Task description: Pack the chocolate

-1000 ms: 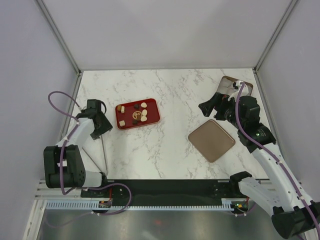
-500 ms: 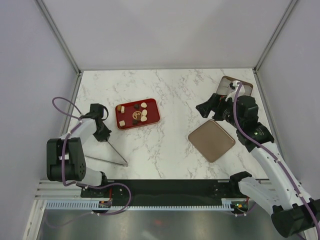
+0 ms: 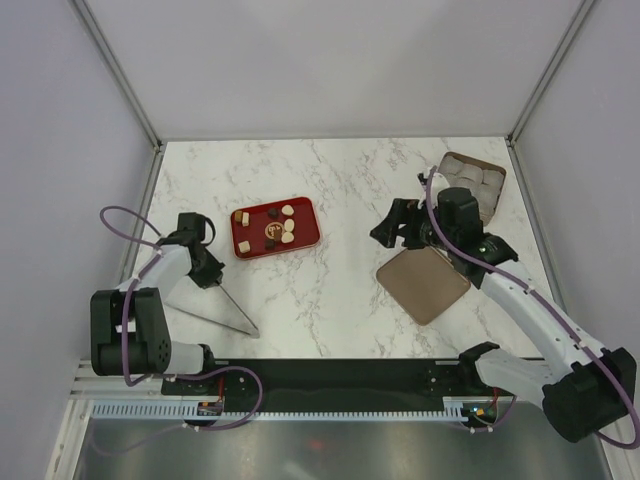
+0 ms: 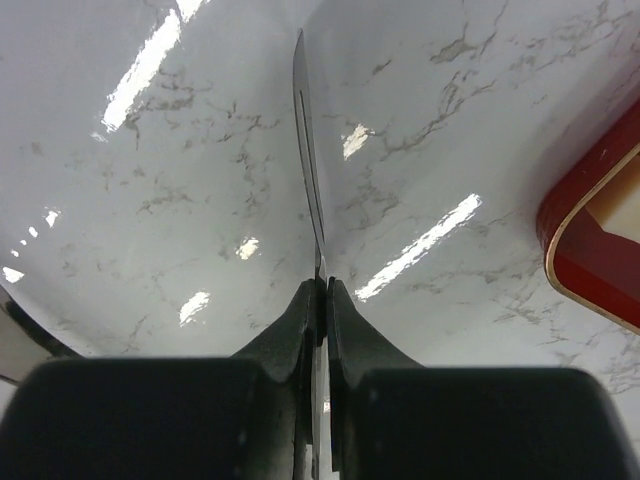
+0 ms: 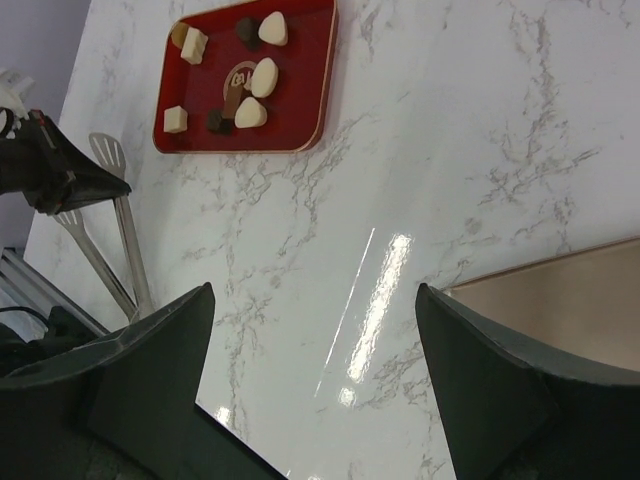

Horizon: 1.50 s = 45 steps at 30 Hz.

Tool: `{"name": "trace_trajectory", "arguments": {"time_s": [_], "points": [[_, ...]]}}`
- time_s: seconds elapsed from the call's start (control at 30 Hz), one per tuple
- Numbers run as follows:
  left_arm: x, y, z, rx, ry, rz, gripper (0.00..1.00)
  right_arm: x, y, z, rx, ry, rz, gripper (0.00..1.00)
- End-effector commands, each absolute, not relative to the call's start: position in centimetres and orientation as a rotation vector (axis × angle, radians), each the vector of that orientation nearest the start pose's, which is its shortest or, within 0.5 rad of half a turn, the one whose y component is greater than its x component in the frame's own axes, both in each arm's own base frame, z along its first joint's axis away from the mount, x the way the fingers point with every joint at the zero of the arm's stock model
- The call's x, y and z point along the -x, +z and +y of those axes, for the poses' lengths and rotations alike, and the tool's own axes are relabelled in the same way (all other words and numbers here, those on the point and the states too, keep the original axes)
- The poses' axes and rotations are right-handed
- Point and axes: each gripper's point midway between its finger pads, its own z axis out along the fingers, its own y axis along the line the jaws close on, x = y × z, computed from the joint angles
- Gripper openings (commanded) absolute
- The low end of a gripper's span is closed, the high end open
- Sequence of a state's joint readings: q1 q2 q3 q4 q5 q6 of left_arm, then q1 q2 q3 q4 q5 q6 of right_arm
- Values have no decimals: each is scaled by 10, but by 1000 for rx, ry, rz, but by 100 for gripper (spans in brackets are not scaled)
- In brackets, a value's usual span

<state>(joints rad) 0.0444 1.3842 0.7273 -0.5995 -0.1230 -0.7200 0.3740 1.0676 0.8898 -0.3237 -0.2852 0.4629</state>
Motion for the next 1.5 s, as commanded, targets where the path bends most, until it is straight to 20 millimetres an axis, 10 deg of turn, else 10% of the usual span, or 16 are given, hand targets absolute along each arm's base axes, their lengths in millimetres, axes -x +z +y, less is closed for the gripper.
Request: {"name": "trace_trajectory", "arguments": {"time_s": [0.0,0.3,0.47,0.63,0.87,1.0,1.47], "points": [[-262,31,-7,1167,-114,2529,7,-287,220,203,162,735,2137,90],[-263,18,-39,1323,-339,2527,8,-264,211,277,407,664,2100,90],[-280,52,-41,1200,-416,2472,49,-231,198,337,697,662,2058,92],[-315,154,-33,891,-453,2283,96,-205,187,382,892,758,1966,94],[-309,342,-58,413,-639,1908,100,-205,146,429,1073,686,1922,96],[-282,398,-79,243,-754,1771,100,-209,135,461,1100,661,1907,97],[-237,417,-102,101,-876,1684,99,-192,72,527,1254,564,1869,98]]}}
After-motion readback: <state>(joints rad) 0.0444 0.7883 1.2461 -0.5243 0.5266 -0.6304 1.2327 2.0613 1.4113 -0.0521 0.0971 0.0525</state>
